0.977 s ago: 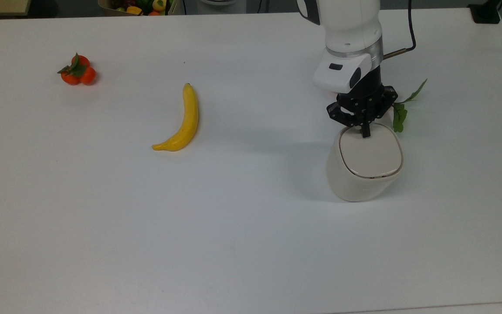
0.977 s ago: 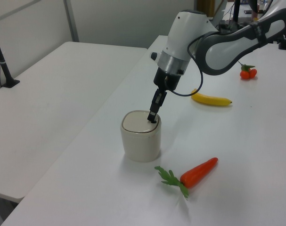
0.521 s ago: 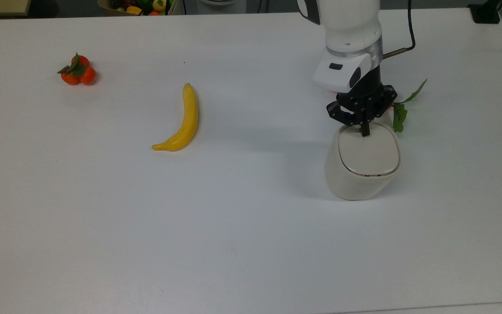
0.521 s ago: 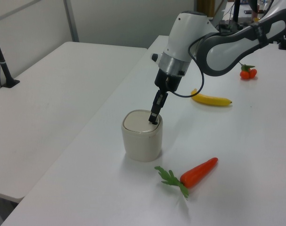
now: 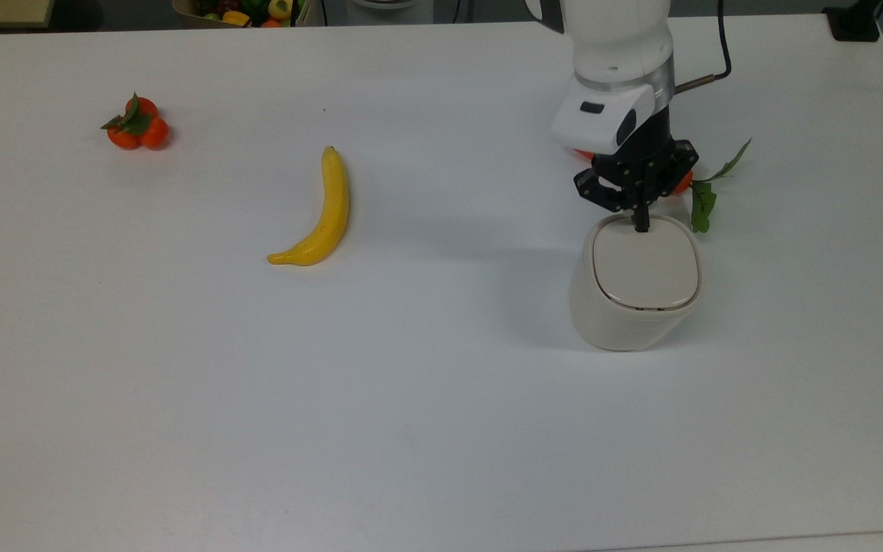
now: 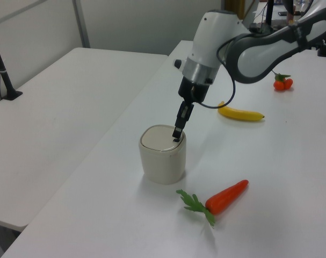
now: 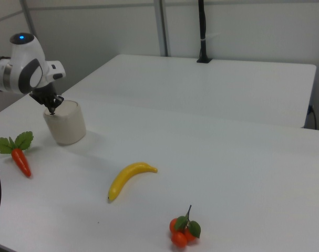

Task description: Close garbage bin

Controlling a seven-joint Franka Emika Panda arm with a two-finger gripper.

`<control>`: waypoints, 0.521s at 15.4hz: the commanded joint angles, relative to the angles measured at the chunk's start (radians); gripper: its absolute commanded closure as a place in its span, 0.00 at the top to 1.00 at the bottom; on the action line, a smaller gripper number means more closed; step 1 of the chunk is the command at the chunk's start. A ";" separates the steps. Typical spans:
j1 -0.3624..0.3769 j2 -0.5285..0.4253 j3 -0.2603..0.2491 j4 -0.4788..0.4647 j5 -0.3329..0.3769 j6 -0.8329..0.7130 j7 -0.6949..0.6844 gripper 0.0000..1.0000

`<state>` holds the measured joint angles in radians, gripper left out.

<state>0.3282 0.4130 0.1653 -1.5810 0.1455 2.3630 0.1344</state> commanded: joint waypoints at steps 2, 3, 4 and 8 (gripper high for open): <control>-0.044 -0.137 0.013 -0.017 -0.001 -0.148 0.033 0.01; -0.052 -0.161 0.011 -0.013 -0.001 -0.180 0.033 0.09; -0.060 -0.186 0.011 -0.011 0.000 -0.218 0.033 0.23; -0.100 -0.289 -0.003 -0.010 0.002 -0.388 0.033 0.96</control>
<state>0.2552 0.2158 0.1653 -1.5639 0.1458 2.0830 0.1463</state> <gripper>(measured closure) 0.634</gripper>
